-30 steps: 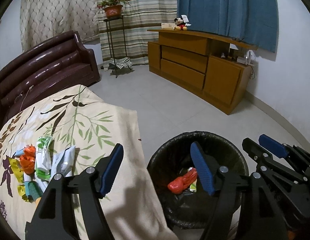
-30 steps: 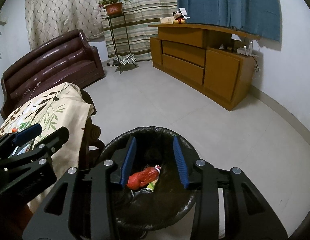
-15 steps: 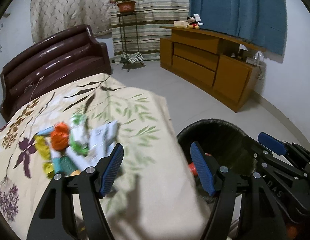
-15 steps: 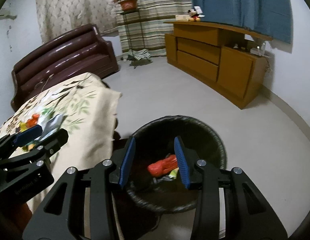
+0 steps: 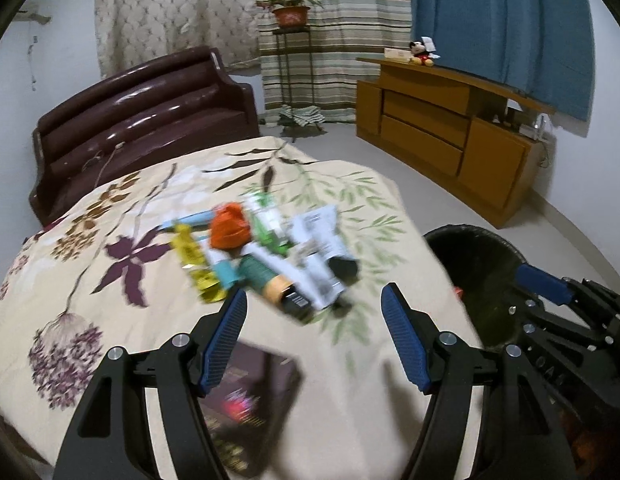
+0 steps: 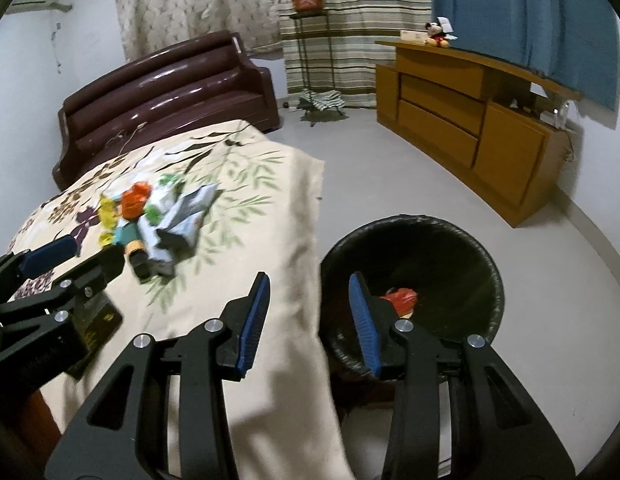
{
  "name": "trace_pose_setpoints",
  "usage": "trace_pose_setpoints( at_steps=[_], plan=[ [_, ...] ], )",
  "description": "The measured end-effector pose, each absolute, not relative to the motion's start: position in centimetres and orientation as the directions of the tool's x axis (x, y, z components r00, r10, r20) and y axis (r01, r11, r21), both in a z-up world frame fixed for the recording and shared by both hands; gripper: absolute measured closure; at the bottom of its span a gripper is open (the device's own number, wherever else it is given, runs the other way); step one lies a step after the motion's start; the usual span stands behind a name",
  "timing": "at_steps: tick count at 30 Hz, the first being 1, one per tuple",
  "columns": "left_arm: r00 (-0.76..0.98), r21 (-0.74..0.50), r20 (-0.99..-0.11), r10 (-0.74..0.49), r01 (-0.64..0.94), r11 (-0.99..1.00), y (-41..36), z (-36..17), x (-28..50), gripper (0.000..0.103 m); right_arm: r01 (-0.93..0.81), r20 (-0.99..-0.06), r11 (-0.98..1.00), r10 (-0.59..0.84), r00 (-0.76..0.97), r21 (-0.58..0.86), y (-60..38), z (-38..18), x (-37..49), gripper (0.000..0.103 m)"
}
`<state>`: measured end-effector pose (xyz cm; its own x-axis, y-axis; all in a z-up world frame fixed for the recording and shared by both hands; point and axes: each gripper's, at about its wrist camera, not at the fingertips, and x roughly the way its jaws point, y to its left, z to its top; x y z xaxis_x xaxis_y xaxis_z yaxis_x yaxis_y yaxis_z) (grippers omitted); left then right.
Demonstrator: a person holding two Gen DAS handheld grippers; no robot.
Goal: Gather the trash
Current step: 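Move back to the bed and grasp the cigarette pack with the left tool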
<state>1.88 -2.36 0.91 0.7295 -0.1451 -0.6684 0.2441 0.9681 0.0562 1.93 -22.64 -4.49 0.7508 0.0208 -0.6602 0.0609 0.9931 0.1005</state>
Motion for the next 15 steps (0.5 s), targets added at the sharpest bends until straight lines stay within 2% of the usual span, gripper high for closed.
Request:
trace_pose_setpoints(
  at_steps=[4, 15],
  plan=[
    [0.735, 0.064, -0.669, -0.11, 0.205, 0.977, -0.2, 0.7, 0.9, 0.031, 0.034, -0.66, 0.995, 0.036, 0.75, 0.092, -21.2, -4.4, 1.4, 0.062],
    [0.722, 0.068, -0.686, -0.09, 0.188, 0.98, 2.9, -0.7, -0.6, 0.03, -0.012, -0.675, 0.998, 0.053, 0.736, 0.066, -18.5, -4.7, 0.3, 0.062]
  ],
)
